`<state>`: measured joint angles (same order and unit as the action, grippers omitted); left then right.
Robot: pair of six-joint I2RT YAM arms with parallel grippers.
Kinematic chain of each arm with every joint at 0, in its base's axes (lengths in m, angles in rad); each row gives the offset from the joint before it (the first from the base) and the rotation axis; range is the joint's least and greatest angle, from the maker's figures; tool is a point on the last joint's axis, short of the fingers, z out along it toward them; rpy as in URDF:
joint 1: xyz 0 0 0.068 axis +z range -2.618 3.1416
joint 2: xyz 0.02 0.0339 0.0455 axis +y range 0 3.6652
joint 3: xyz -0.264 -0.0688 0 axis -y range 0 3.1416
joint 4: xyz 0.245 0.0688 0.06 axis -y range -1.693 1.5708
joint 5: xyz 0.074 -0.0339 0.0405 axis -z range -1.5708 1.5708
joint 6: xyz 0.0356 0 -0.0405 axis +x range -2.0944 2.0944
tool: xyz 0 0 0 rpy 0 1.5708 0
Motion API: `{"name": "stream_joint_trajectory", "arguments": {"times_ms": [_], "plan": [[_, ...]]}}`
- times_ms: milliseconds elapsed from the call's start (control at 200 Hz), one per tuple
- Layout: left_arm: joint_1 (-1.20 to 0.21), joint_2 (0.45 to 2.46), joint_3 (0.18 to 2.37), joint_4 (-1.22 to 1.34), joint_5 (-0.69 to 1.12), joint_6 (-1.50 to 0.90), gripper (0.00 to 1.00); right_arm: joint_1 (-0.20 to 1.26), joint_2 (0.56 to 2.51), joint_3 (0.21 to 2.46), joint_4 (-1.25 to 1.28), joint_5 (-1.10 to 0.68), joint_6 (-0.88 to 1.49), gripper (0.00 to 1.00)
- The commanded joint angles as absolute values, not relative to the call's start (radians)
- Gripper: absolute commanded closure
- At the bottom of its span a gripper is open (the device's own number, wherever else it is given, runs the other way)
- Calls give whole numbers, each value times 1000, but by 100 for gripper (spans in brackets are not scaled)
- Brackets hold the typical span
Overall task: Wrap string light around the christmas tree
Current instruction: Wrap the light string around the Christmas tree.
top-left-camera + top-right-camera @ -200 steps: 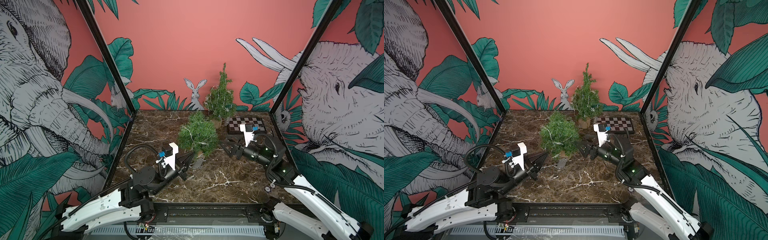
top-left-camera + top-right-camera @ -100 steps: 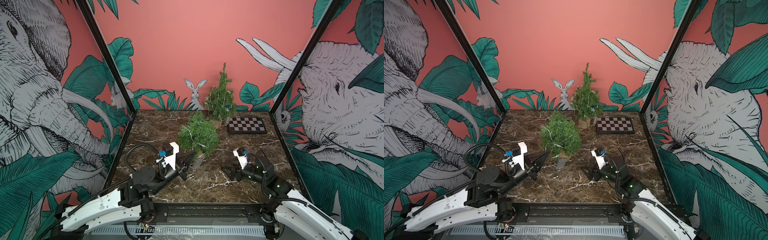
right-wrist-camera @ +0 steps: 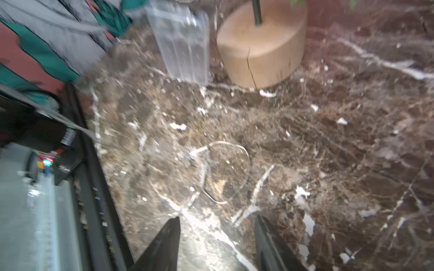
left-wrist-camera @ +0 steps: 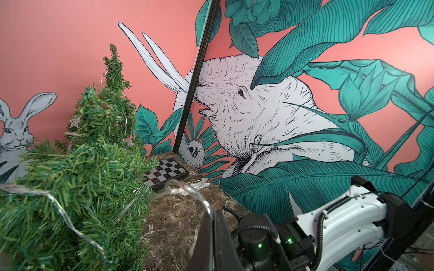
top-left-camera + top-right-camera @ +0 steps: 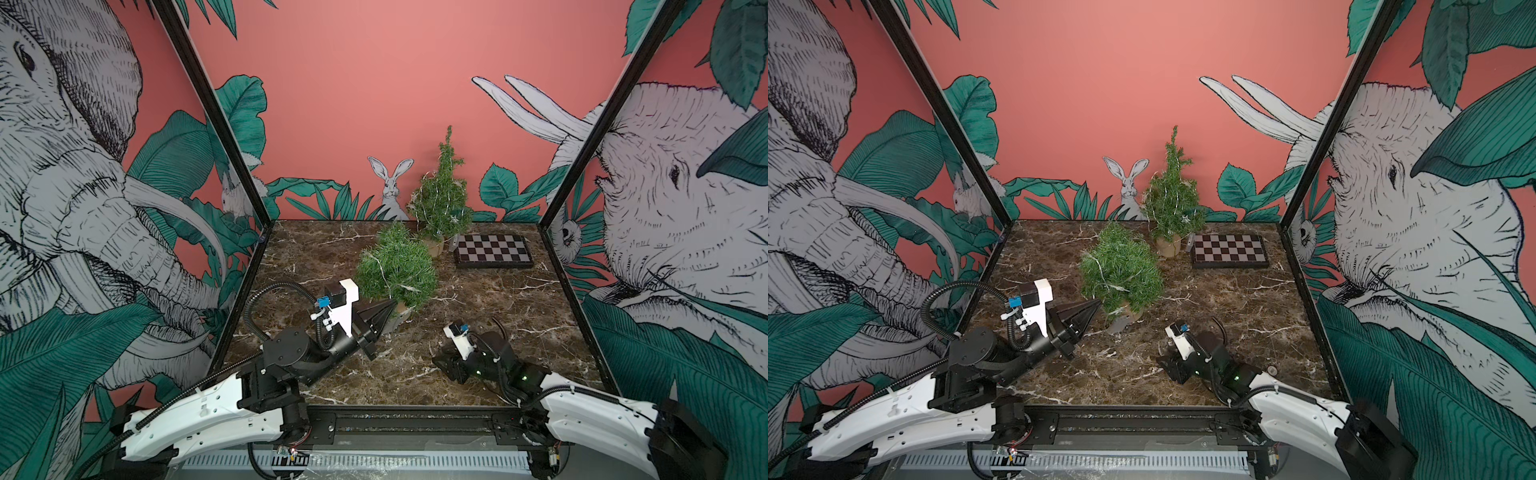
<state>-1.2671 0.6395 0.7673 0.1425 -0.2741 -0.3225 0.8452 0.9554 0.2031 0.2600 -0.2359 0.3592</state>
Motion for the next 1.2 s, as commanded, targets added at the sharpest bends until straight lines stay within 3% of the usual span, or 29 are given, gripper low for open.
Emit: {"name": "stream_joint_trajectory", "arguments": {"times_ms": [0, 175, 465, 635, 1000, 1195], "plan": [[-1267, 643, 802, 184, -257, -346, 100, 867, 1046, 214, 405, -150, 374, 53], [-1267, 637, 805, 192, -256, -350, 100, 931, 1169, 220, 532, -132, 388, 53], [-1268, 608, 804, 206, -259, -368, 100, 982, 1264, 315, 451, 54, 366, 49], [-1268, 618, 804, 257, -273, -408, 100, 1015, 1257, 296, 502, 78, 359, 45], [-1267, 644, 849, 219, -298, -406, 100, 1060, 1151, 222, 719, -170, 225, 38], [-1267, 638, 838, 219, -316, -411, 100, 1128, 1189, 197, 889, -256, 191, 28]]}}
